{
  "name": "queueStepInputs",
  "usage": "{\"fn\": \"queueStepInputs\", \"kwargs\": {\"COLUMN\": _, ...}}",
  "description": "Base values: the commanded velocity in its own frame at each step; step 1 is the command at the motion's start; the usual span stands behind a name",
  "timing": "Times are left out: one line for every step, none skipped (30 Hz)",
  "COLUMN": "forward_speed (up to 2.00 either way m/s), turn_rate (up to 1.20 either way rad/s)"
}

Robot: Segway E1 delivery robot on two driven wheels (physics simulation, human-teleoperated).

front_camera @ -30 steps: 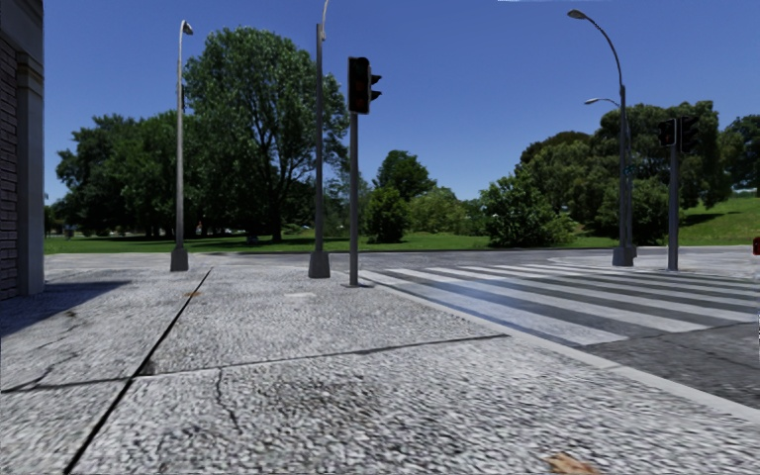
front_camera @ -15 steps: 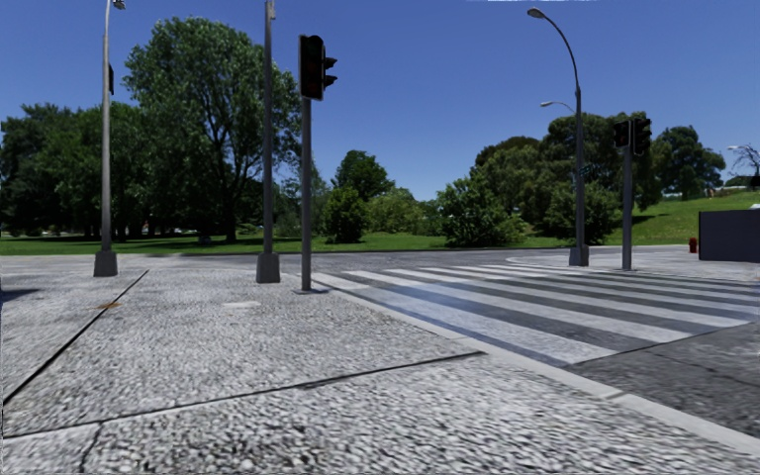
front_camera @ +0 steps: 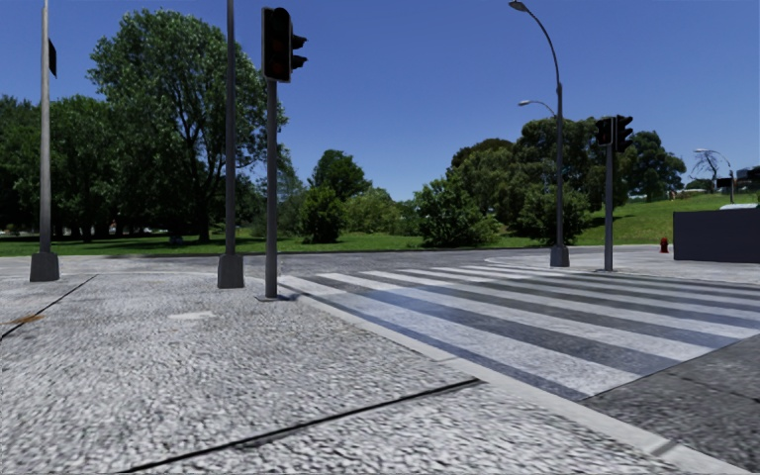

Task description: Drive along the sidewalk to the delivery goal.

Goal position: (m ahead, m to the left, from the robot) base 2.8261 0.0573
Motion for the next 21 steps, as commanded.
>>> {"fn": "queueStepInputs", "kwargs": {"forward_speed": 1.06, "turn_rate": 0.00}}
{"fn": "queueStepInputs", "kwargs": {"forward_speed": 1.06, "turn_rate": 0.00}}
{"fn": "queueStepInputs", "kwargs": {"forward_speed": 1.05, "turn_rate": 0.00}}
{"fn": "queueStepInputs", "kwargs": {"forward_speed": 1.04, "turn_rate": 0.00}}
{"fn": "queueStepInputs", "kwargs": {"forward_speed": 1.04, "turn_rate": 0.00}}
{"fn": "queueStepInputs", "kwargs": {"forward_speed": 1.04, "turn_rate": 0.00}}
{"fn": "queueStepInputs", "kwargs": {"forward_speed": 1.04, "turn_rate": 0.00}}
{"fn": "queueStepInputs", "kwargs": {"forward_speed": 1.02, "turn_rate": 0.00}}
{"fn": "queueStepInputs", "kwargs": {"forward_speed": 1.01, "turn_rate": 0.00}}
{"fn": "queueStepInputs", "kwargs": {"forward_speed": 0.97, "turn_rate": 0.00}}
{"fn": "queueStepInputs", "kwargs": {"forward_speed": 0.95, "turn_rate": 0.00}}
{"fn": "queueStepInputs", "kwargs": {"forward_speed": 0.95, "turn_rate": 0.00}}
{"fn": "queueStepInputs", "kwargs": {"forward_speed": 0.93, "turn_rate": 0.00}}
{"fn": "queueStepInputs", "kwargs": {"forward_speed": 0.93, "turn_rate": -0.01}}
{"fn": "queueStepInputs", "kwargs": {"forward_speed": 0.93, "turn_rate": -0.03}}
{"fn": "queueStepInputs", "kwargs": {"forward_speed": 0.93, "turn_rate": -0.07}}
{"fn": "queueStepInputs", "kwargs": {"forward_speed": 0.93, "turn_rate": -0.07}}
{"fn": "queueStepInputs", "kwargs": {"forward_speed": 0.93, "turn_rate": -0.13}}
{"fn": "queueStepInputs", "kwargs": {"forward_speed": 0.93, "turn_rate": -0.15}}
{"fn": "queueStepInputs", "kwargs": {"forward_speed": 0.93, "turn_rate": -0.16}}
{"fn": "queueStepInputs", "kwargs": {"forward_speed": 0.93, "turn_rate": -0.16}}
